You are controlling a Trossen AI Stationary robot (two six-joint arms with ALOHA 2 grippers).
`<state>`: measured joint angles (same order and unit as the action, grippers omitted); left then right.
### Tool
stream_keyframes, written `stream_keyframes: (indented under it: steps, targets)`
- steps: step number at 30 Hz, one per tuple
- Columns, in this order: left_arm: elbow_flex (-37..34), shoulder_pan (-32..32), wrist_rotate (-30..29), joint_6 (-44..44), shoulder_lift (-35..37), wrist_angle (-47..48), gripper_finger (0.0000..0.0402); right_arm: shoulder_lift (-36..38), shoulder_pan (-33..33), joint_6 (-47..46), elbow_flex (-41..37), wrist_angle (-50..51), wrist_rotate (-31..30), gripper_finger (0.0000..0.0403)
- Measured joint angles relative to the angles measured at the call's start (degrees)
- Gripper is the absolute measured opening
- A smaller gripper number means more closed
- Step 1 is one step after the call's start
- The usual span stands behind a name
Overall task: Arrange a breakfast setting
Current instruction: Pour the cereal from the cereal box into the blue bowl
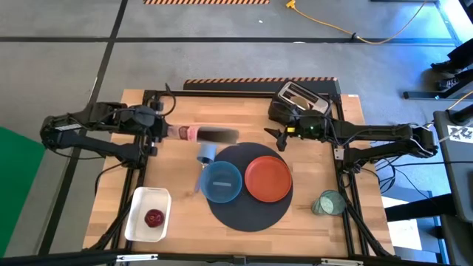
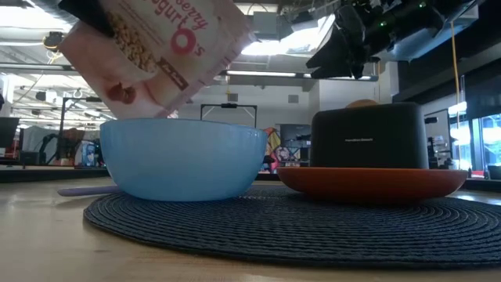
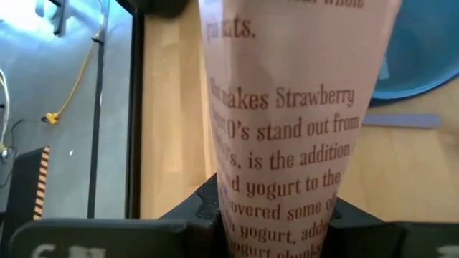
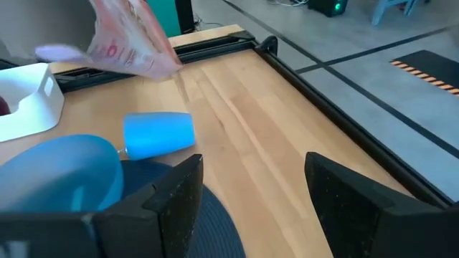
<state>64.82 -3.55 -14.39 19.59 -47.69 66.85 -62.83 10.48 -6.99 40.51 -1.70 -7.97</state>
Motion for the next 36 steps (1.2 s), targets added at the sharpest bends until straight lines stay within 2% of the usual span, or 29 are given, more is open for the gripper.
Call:
stream_keyframes:
  steps: [4,9,15,20,23,29,36]
  targets:
    - [0.0,0.0,0.76,-0.06,0.07,0.16,0.0092,0.0,0.04,1.23,0.0,-1.49,-0.45,0.0236]
    - [0.02,0.04,5.46,-3.5,-1.26,3.06,0.0092,0.0,0.04,1.52,0.0,-2.33,-0.5,0.0236]
    - [0.02,1.38,4.63,-4.17,-5.87,8.24,0.0092,0.0,0.04,1.2,0.0,-1.31,-0.5,0.0236]
    - [0.02,5.43,4.02,-4.07,-9.88,8.15,0.0092,0.0,0.04,0.99,0.02,-0.87,-0.44,0.0236]
    - [0.62,8.14,1.29,-4.07,-12.13,9.07,0.0092,0.0,0.04,0.95,0.02,-0.19,-0.42,0.0236]
    - [9.03,12.61,-4.42,-5.42,-17.28,16.11,0.0092,-0.02,0.02,0.86,0.04,0.68,-0.37,0.0236]
    - [18.35,17.43,-7.13,-2.52,-22.26,23.64,0.0092,-0.02,0.04,0.82,0.07,2.06,0.07,0.0236]
